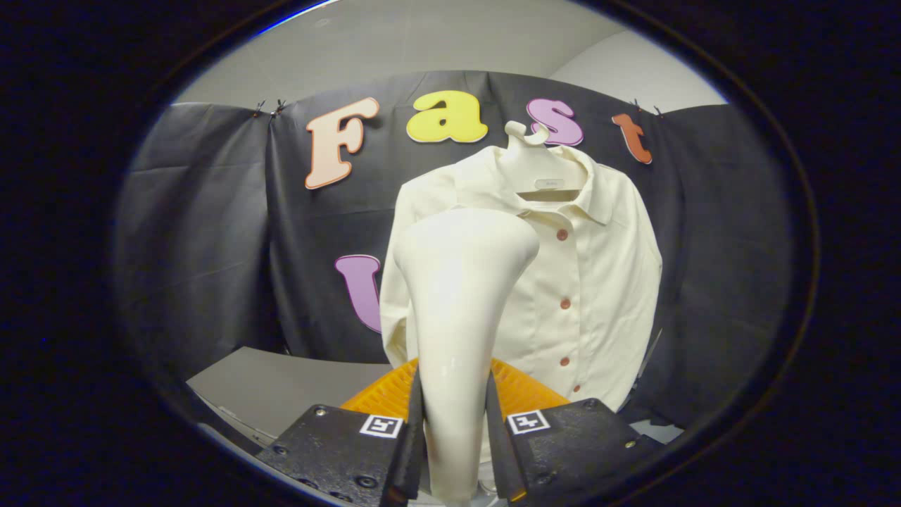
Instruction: Iron the clothes twice with a garment steamer, once on the left side and once on the right side.
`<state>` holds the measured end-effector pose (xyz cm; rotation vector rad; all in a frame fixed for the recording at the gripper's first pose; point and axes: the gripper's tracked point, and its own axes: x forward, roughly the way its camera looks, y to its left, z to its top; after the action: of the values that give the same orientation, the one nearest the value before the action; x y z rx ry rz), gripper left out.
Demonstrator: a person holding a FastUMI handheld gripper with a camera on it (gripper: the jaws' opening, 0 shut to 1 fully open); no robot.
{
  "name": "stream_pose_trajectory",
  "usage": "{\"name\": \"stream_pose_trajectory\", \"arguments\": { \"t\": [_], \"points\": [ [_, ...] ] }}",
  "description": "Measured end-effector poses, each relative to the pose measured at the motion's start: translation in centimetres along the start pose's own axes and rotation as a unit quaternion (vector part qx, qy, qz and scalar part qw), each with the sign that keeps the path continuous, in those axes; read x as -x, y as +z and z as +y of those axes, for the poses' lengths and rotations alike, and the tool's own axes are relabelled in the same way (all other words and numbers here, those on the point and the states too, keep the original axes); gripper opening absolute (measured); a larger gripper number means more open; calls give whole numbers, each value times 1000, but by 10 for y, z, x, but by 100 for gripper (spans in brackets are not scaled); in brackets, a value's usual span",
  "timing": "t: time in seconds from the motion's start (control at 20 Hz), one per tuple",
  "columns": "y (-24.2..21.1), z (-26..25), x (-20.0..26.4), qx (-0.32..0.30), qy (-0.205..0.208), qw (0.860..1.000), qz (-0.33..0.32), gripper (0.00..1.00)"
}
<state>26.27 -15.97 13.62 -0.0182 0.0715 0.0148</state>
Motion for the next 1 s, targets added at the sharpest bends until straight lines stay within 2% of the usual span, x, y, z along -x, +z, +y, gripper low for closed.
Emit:
{"name": "stream_pose_trajectory", "arguments": {
  "t": [0.15,0.35,0.65,1.0],
  "points": [
    [4,-16,-30,-5,-6,1000,3,40],
    [-9,-20,-55,-26,7,999,23,40],
    [-46,-15,-59,-43,32,997,51,40],
    [-106,-19,-51,-39,42,994,97,40]
  ]
}}
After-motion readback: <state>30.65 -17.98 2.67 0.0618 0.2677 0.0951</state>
